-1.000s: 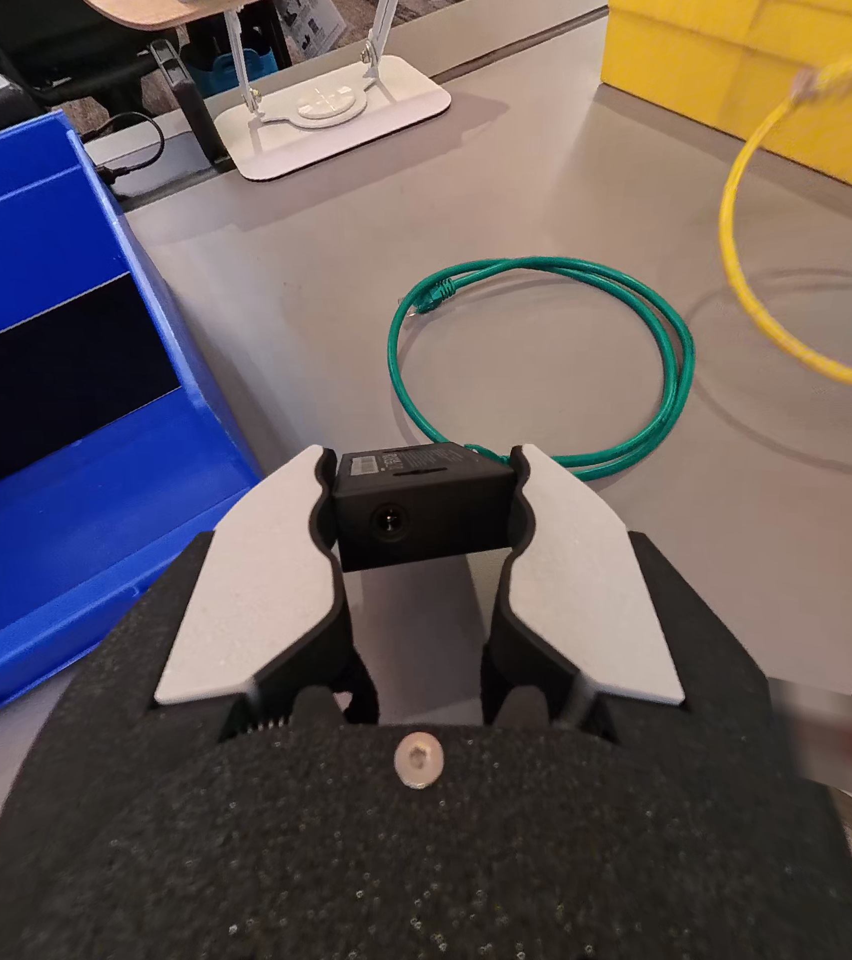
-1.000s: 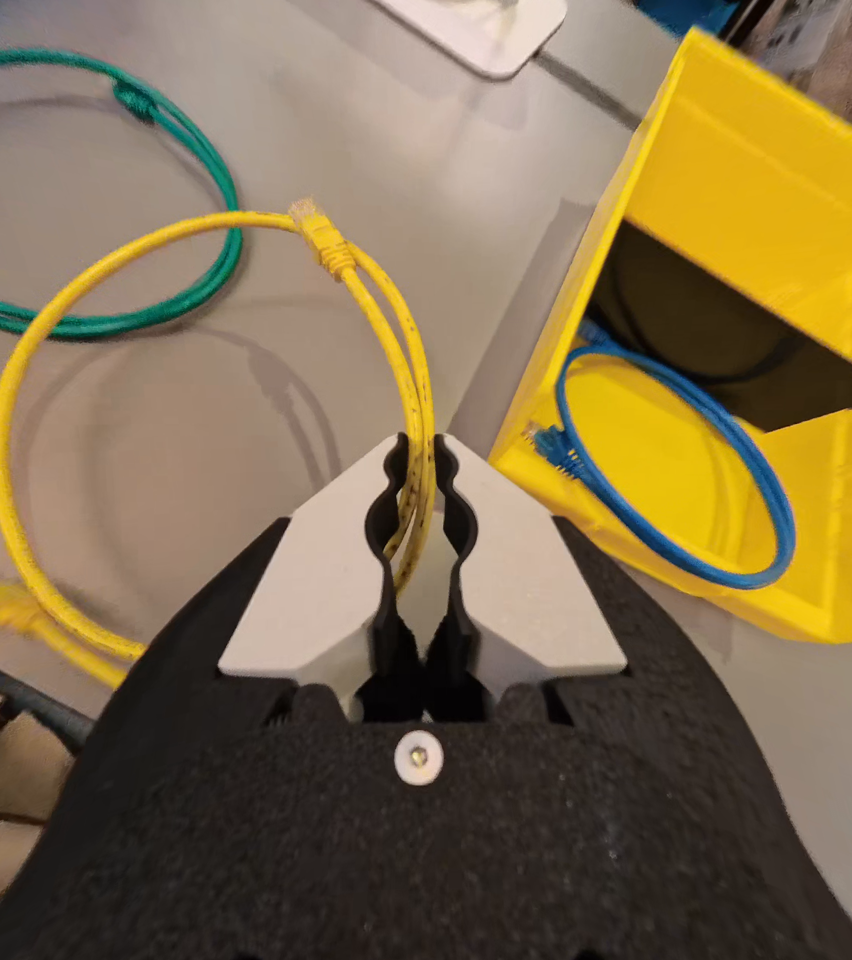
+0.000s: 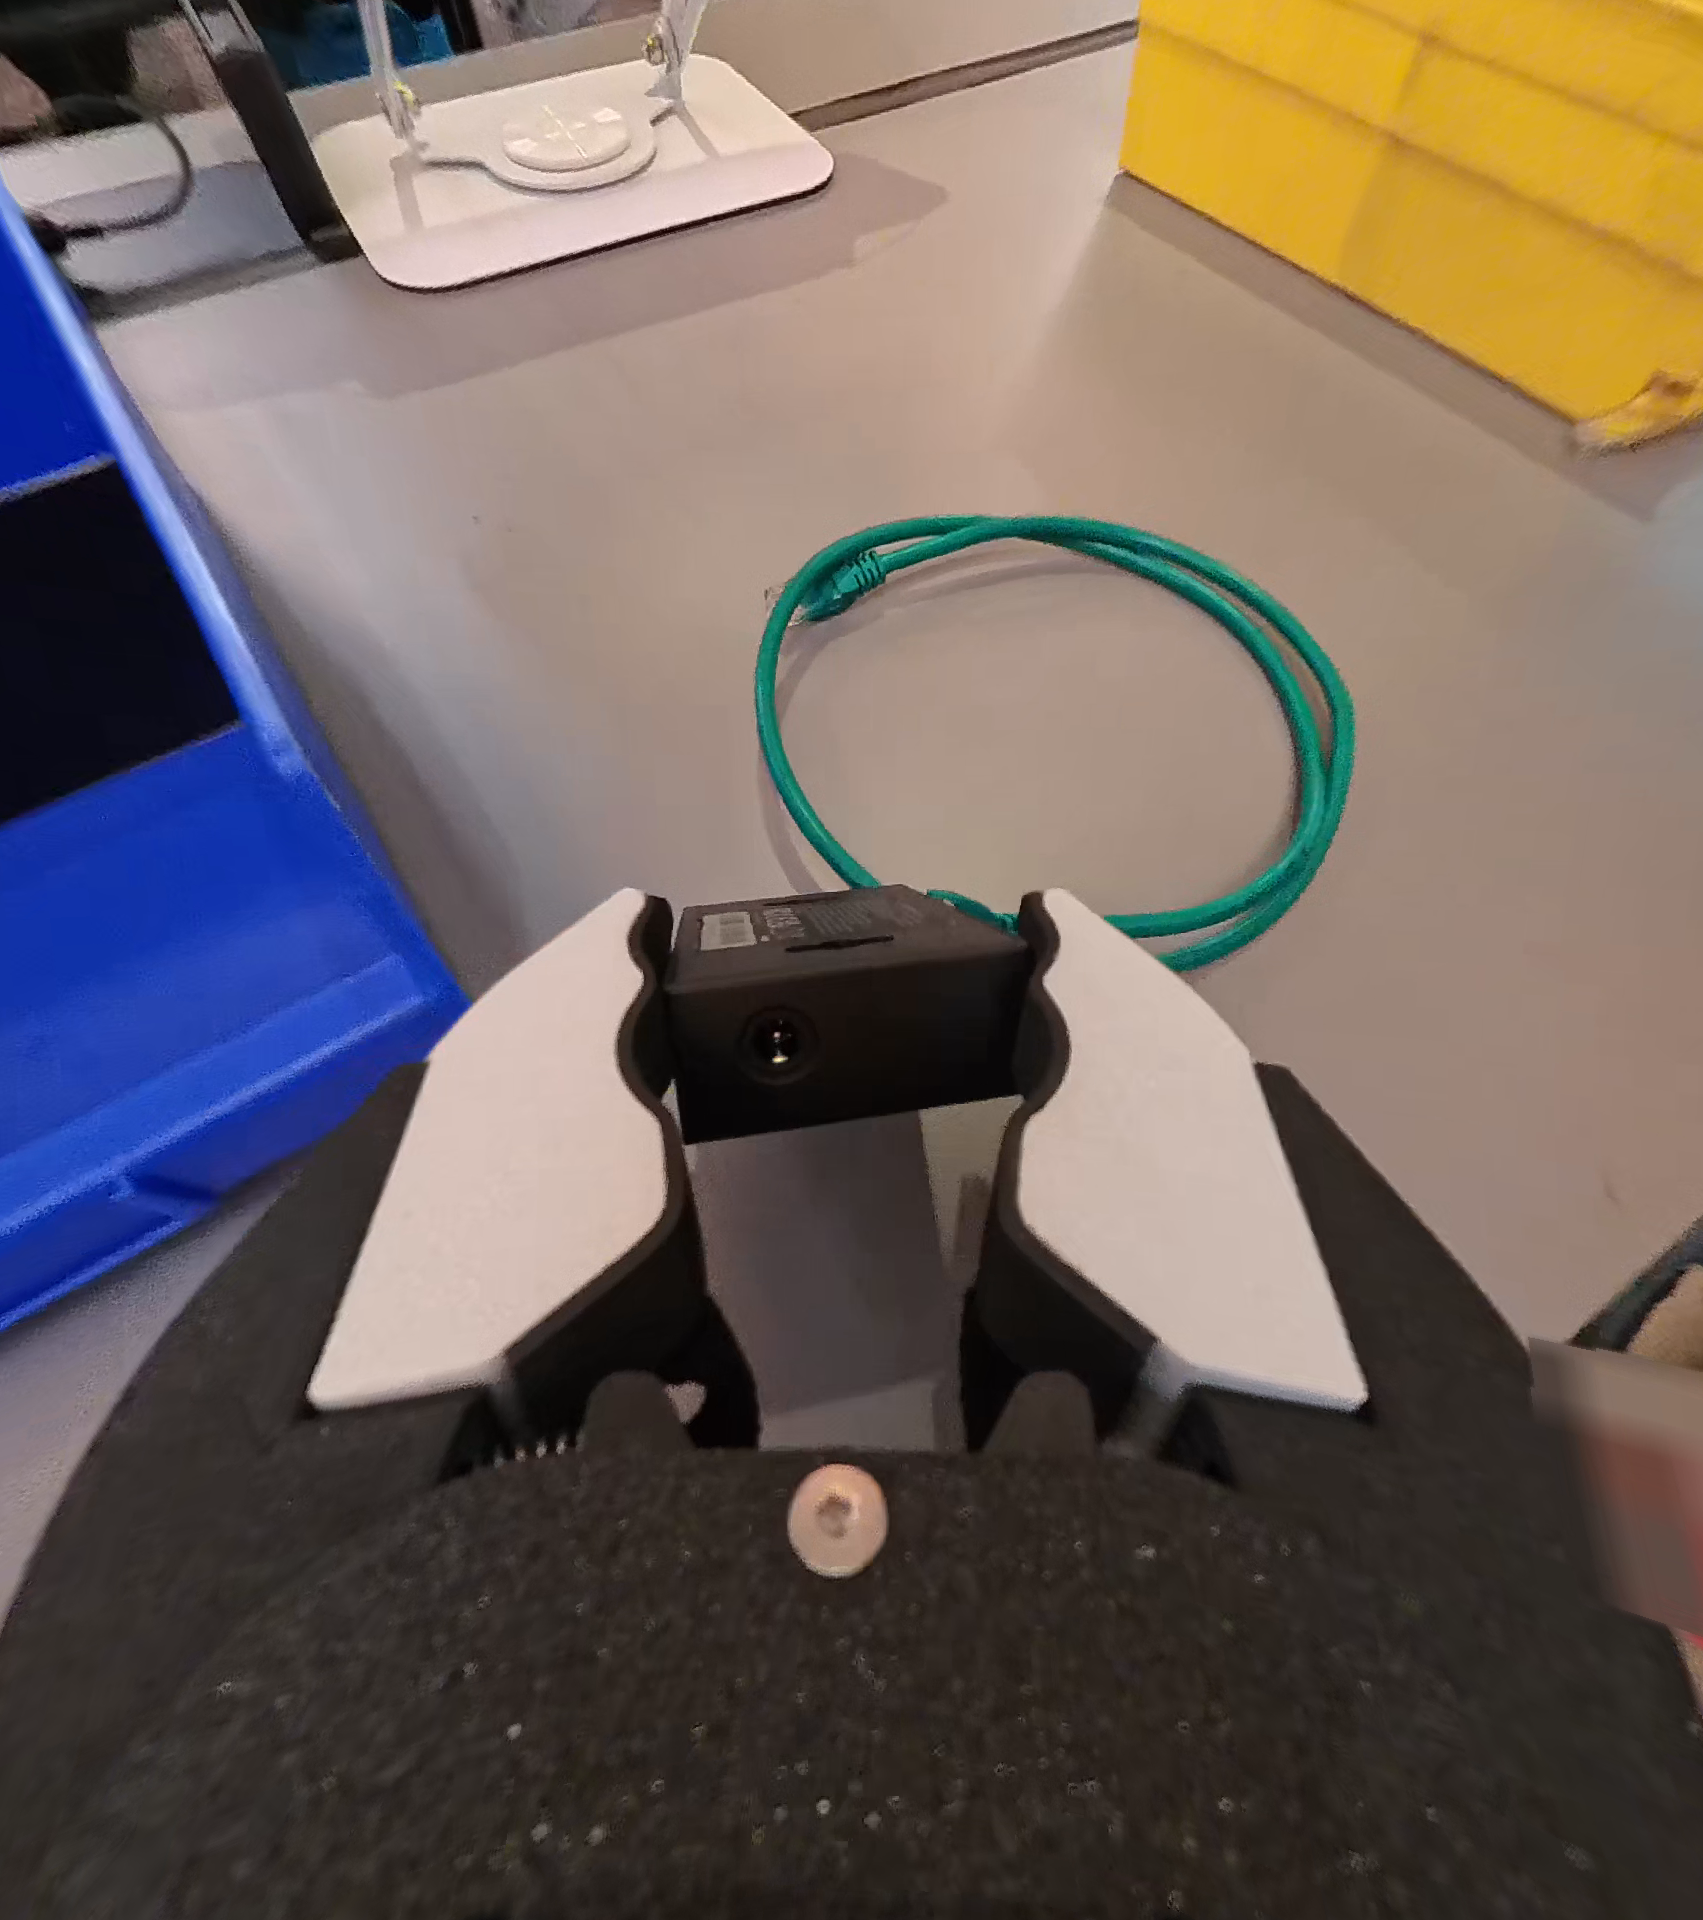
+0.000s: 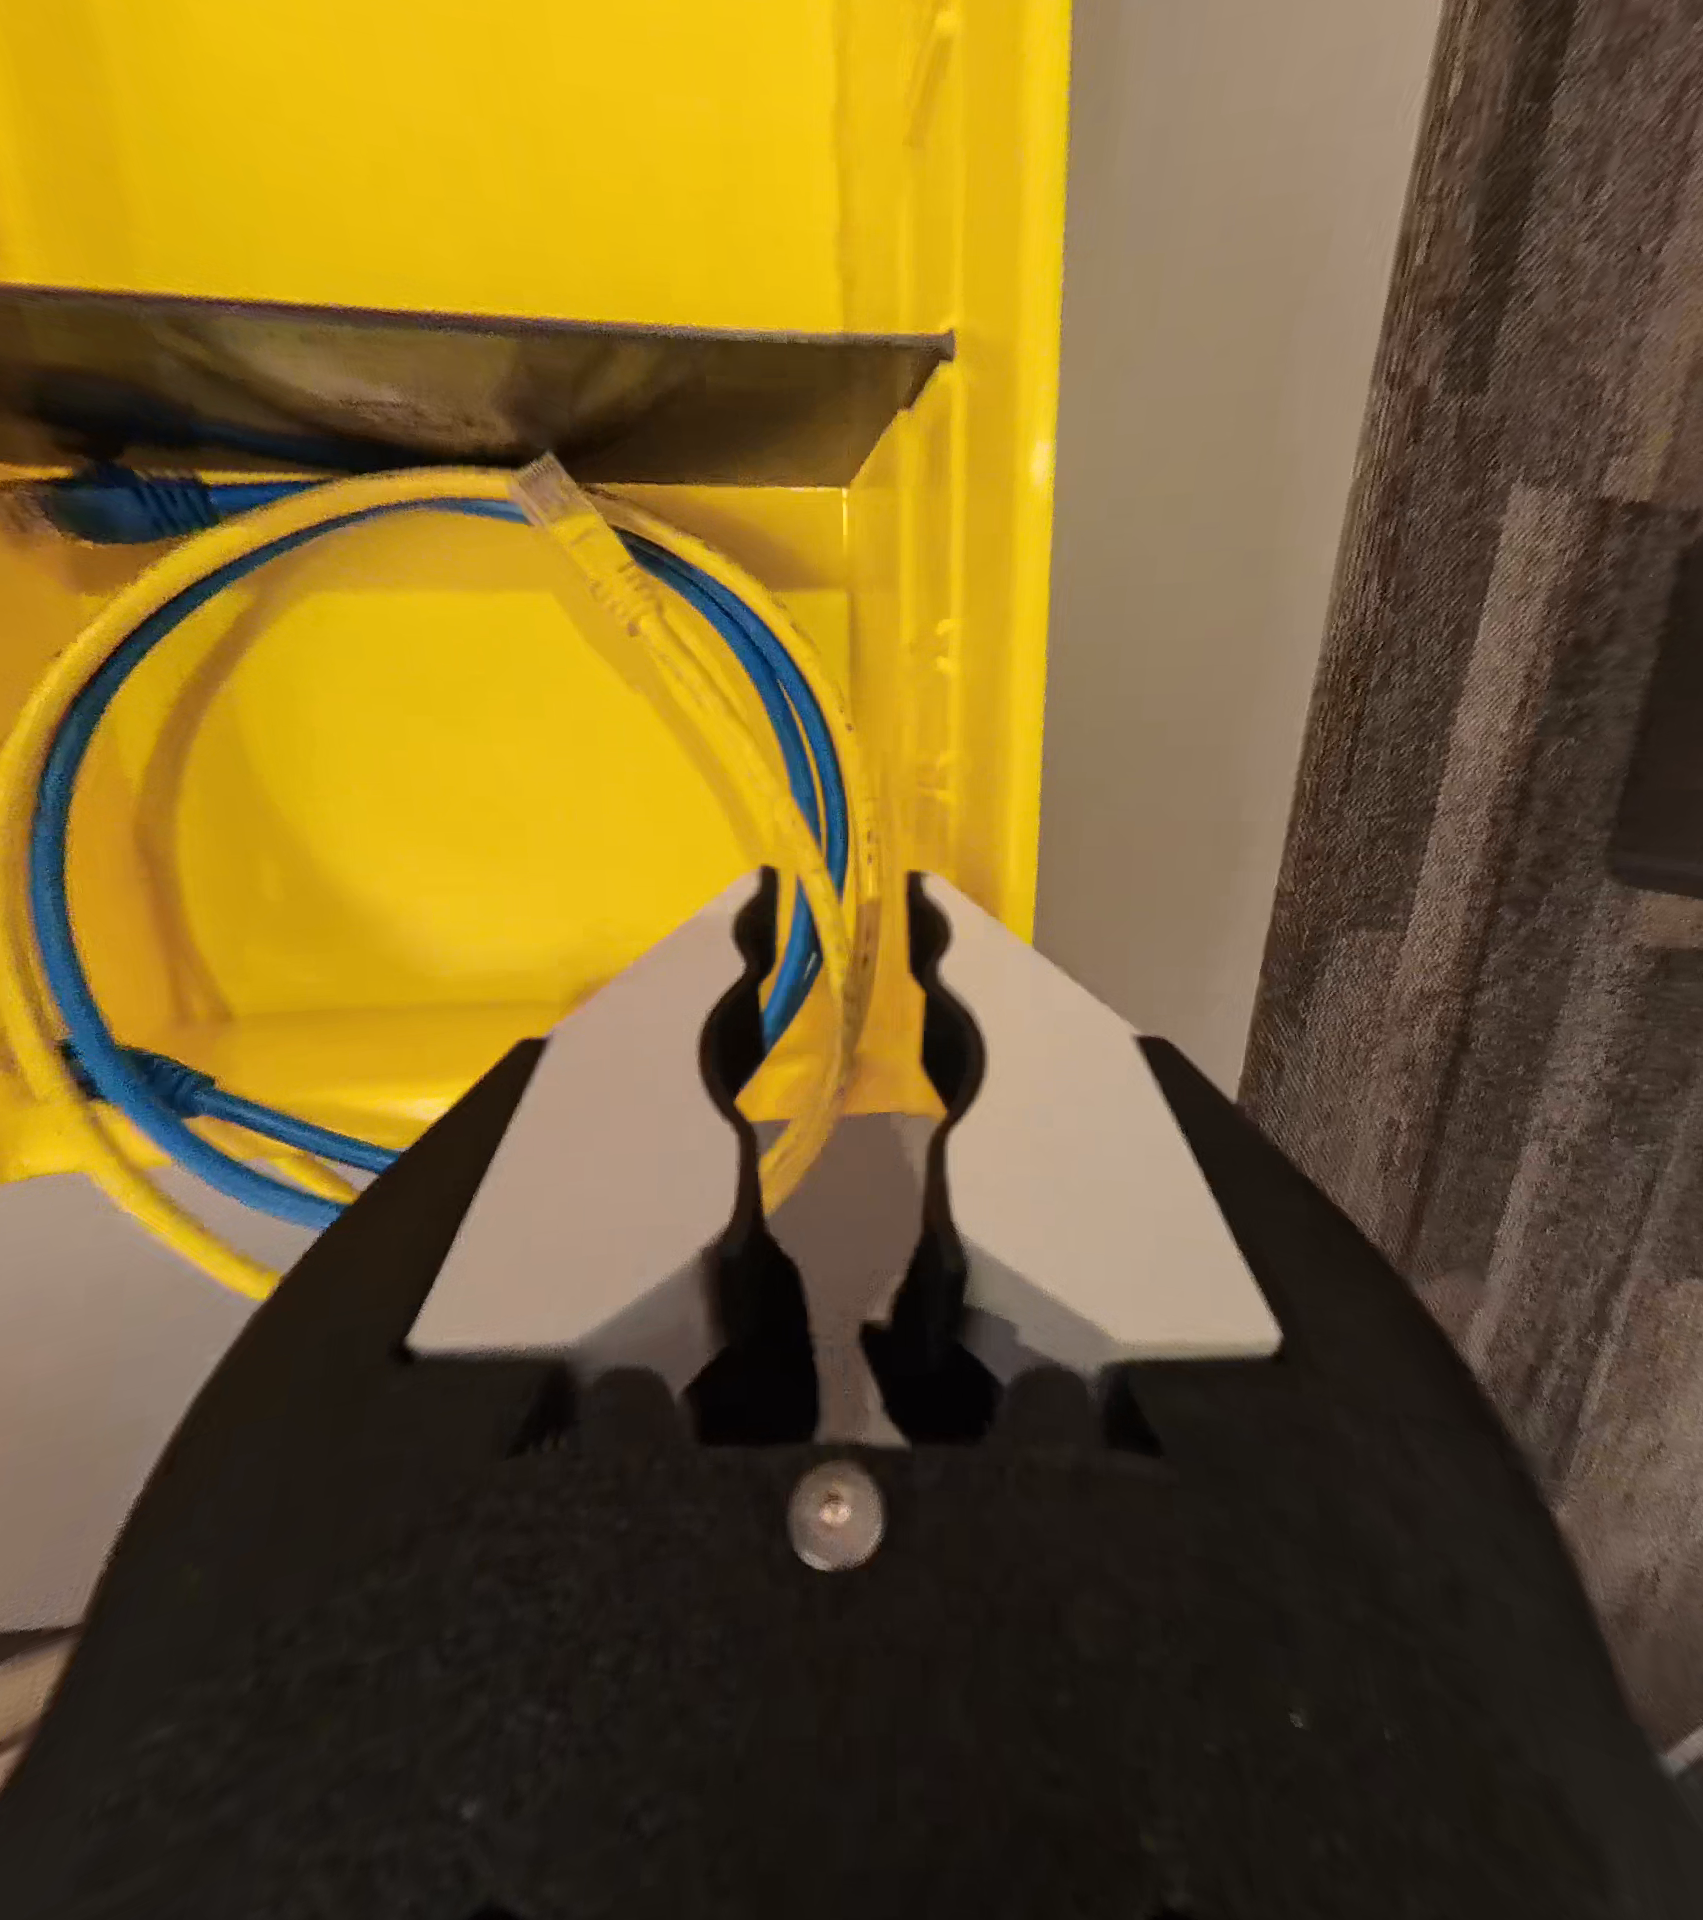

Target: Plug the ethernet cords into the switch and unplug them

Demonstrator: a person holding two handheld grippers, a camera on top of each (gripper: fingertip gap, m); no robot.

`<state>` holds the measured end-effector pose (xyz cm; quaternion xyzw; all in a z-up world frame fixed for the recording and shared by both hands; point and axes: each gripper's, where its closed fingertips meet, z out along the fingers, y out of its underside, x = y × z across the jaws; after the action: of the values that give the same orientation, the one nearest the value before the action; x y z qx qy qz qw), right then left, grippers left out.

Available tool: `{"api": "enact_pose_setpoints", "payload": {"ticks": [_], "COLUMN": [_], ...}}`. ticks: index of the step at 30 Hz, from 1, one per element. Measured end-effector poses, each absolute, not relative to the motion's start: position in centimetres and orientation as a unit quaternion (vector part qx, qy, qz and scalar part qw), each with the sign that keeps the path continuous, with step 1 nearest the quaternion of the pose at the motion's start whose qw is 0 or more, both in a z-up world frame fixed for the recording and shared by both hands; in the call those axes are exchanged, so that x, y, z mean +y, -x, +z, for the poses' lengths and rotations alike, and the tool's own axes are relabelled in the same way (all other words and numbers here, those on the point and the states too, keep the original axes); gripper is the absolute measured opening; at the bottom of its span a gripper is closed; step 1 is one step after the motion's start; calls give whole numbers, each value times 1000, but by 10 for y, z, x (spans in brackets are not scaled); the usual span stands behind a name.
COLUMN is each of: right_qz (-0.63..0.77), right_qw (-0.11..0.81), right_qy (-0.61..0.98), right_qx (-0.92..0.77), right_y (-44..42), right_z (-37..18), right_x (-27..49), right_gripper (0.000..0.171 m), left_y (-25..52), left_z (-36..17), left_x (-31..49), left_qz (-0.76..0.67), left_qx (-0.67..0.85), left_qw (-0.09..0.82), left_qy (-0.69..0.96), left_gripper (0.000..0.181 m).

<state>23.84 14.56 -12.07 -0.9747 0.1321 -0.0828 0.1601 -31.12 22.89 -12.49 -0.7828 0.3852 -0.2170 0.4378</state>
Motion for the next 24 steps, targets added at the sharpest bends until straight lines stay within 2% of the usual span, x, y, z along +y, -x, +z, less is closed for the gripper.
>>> {"api": "enact_pose_setpoints", "payload": {"ticks": [1,5,7,10,12,15,19,24], "right_qz": [-80,-36,22,144,167,92,-46,-35], "right_qw": [185,374,474,546,553,523,452,442], "right_qy": [970,924,879,788,756,747,730,731], "right_qx": [135,70,-47,-246,-308,-401,-511,-519], "right_y": [-234,-167,-86,72,151,217,234,239], "right_z": [-112,-48,-21,-26,-49,-86,-131,-146], "right_x": [147,170,182,172,160,156,168,173], "right_gripper": [35,45,49,50,49,39,39,21], "left_y": [311,307,302,292,286,278,269,263], "left_z": [-125,-123,-120,-122,-126,-130,-129,-127], "left_x": [228,227,224,217,213,207,199,191], "left_qz": [-239,-345,-388,-425,-424,-421,-409,-398], "left_qx": [372,302,276,262,268,278,300,322], "left_qw": [429,393,377,353,345,337,343,349], "left_qy": [788,797,794,791,793,795,790,784], "left_gripper": [64,64,64,64,64,64,64,64]}}
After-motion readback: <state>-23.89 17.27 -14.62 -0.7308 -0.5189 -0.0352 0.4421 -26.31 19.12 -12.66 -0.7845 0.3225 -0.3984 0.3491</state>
